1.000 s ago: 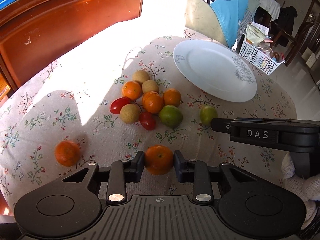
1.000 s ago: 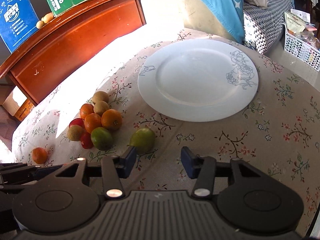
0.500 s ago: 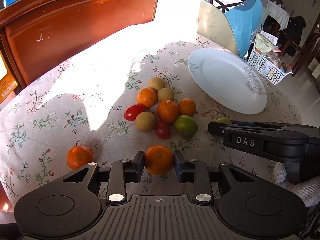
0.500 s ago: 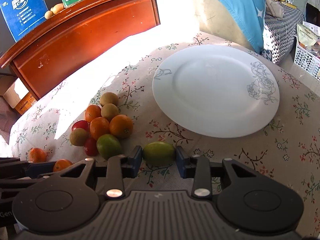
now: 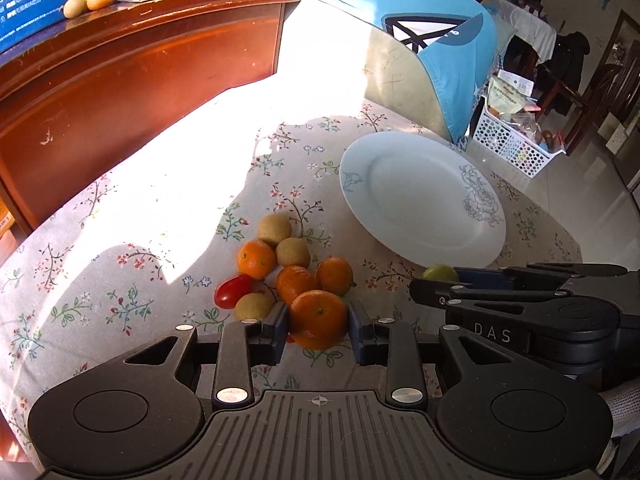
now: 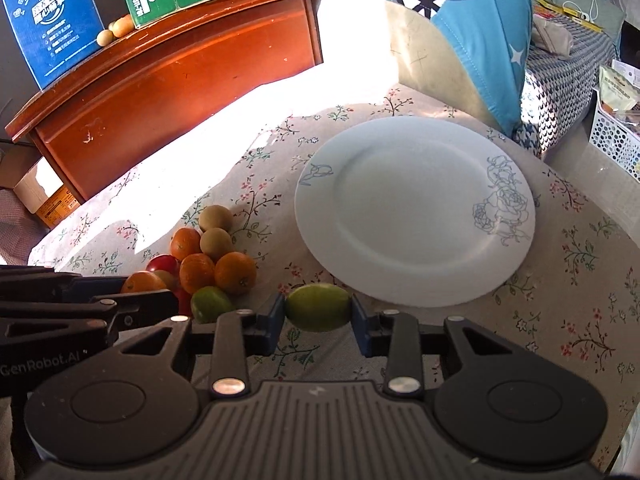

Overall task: Organize fruits
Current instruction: 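Carry the orange and lime over the white plate and open both grippers, then move both grippers back from the plate to the fruit cluster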

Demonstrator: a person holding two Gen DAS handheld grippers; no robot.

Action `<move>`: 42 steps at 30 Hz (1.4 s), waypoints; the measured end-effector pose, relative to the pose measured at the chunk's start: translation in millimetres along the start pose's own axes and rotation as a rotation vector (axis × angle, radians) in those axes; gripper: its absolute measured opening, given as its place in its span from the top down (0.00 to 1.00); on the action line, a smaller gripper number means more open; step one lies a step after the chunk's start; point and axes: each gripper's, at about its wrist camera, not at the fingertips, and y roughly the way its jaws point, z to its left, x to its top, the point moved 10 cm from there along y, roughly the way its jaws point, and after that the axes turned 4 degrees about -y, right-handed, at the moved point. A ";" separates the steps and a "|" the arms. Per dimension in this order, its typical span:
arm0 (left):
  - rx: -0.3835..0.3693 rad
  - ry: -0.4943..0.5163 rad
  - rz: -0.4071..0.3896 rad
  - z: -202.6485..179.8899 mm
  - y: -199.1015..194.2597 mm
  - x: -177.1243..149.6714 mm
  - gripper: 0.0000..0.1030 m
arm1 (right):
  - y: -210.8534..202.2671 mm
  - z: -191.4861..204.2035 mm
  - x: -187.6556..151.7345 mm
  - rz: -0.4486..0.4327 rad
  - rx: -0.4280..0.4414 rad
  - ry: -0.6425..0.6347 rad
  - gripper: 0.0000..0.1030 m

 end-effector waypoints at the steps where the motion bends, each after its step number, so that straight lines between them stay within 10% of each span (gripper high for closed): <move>1: 0.001 0.012 -0.001 -2.9 2.4 4.4 0.72 | -0.5 -4.3 2.7 -0.003 0.000 0.008 0.65; 26: -0.084 0.089 0.027 -61.9 79.1 62.4 0.70 | 18.7 -78.4 19.3 0.011 -0.112 0.240 0.63; 42: -0.046 0.077 -0.003 -37.7 45.7 69.7 0.34 | 9.0 -56.3 24.5 -0.009 -0.050 0.224 0.60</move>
